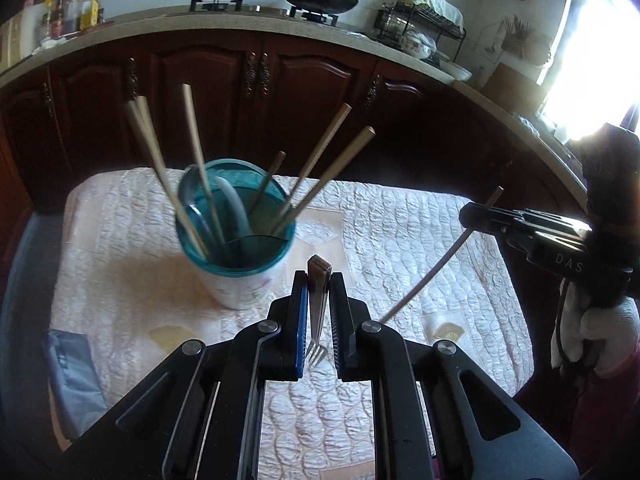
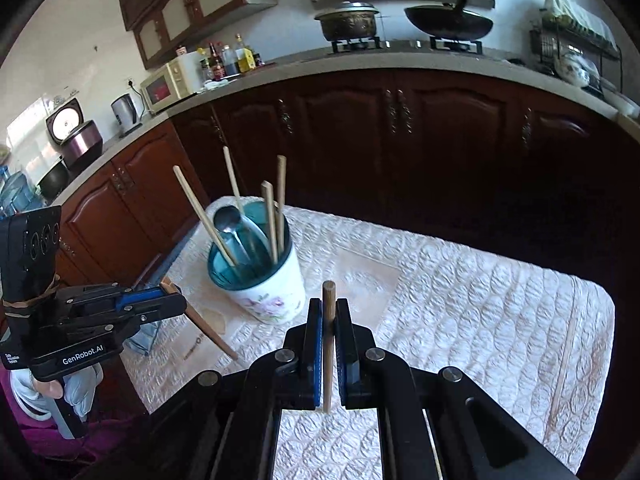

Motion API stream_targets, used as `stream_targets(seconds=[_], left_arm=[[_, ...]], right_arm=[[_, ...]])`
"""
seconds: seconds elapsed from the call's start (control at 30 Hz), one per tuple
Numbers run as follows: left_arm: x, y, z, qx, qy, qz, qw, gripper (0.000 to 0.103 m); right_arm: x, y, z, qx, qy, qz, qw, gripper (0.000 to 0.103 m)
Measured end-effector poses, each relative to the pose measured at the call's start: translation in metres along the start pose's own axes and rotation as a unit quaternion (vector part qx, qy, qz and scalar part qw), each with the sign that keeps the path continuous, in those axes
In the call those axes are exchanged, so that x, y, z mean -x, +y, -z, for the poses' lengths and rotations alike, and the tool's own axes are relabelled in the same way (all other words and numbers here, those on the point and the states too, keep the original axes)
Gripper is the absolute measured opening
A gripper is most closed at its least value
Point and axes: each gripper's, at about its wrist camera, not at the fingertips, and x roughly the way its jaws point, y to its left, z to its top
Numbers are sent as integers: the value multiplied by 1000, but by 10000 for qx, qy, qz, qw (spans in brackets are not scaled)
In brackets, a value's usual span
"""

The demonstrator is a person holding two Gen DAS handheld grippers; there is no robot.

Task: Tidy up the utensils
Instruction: 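Carry the chopstick and fork up to the floral cup with both tools, then drop the chopstick and fork into the cup by opening both tools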

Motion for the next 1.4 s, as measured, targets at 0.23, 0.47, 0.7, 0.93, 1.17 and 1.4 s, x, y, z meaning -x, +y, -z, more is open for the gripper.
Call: stream_targets(seconds=[0.23, 0.47, 0.7, 0.93, 1.17, 1.4], left_arm=[[40, 23, -11, 100, -164, -42, 9998, 9], [81, 37, -37, 93, -579, -134, 9982, 9], [98, 49, -69, 160, -1072, -361, 9935, 9], [76, 60, -90, 210, -1292, -674, 9891, 9], [33, 66, -95, 374, -1197, -802, 9889, 9], [-5, 67, -86, 387, -925, -1009, 9898, 9]], right_arm=[[11, 21, -21, 192, -187, -130, 9996, 5], [25, 44, -47, 362, -459, -514, 9970, 5], [33, 74, -81, 557, -781, -709, 9929, 5], [18, 98, -111, 704, -944, -536, 9916, 5], [-20, 103, -119, 613, -818, -359, 9941, 5], [-50, 100, -107, 579, -460, -443, 9963, 5]])
